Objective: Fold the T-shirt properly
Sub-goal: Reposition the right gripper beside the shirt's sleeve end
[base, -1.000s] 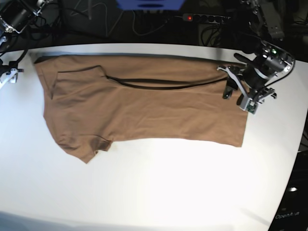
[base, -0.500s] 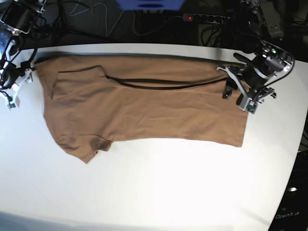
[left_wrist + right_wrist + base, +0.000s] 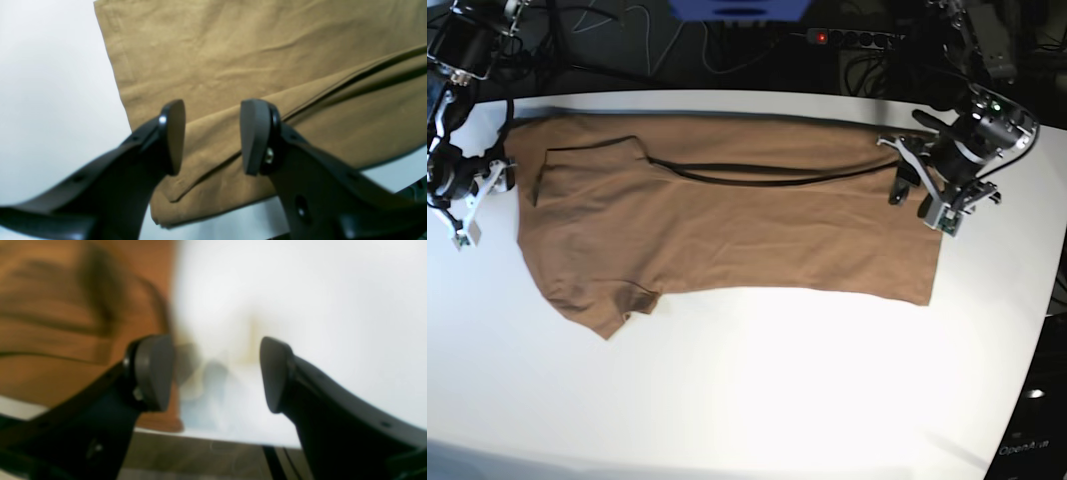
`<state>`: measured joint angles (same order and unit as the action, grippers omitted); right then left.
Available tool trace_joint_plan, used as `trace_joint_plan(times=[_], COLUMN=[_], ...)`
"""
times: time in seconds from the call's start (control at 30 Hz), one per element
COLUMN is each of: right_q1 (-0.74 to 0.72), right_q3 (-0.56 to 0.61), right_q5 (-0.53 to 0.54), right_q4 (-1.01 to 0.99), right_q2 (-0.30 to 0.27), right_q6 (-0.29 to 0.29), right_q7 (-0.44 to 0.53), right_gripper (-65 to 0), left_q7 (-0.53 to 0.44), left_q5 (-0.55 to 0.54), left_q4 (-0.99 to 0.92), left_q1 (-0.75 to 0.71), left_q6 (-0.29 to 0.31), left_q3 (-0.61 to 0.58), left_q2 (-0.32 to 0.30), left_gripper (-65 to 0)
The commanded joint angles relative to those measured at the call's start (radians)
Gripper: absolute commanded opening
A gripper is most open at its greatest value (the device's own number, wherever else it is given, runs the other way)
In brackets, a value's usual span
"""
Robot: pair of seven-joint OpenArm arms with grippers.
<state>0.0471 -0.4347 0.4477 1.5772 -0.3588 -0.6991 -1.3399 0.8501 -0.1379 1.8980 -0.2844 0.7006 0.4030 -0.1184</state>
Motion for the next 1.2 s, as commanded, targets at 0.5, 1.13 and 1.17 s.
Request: trace_joint_plan(times=[0.5,1.13,1.17], right_q1=[-0.01,-0.01,-0.01], right_q3=[-0.01,-0.011,-0.013], right_q5=[0.05,0.118,0.116], right_q4=[0.018,0.01,0.01], right_q2=[-0.061,-0.016,-0.016], right_q6=[0.001,0.001,0.001], right_q7=[-0.056,-0.046,-0.045], right_gripper=[-24.1,-24.1,-24.1], left_q7=[-0.019,-0.019,-0.019], left_q5=[-0.018,-0.01,-0.01], left_q4=[0.01,0.015,0.013], left_q1=[0.011,0.003,0.003], left_q6=[-0.002,-0.002,-0.002], left_q3=[0.003,0.003,0.003], left_q2=[-0.007,-0.01,-0.01], left_gripper=[-38.1,-38.1,-38.1])
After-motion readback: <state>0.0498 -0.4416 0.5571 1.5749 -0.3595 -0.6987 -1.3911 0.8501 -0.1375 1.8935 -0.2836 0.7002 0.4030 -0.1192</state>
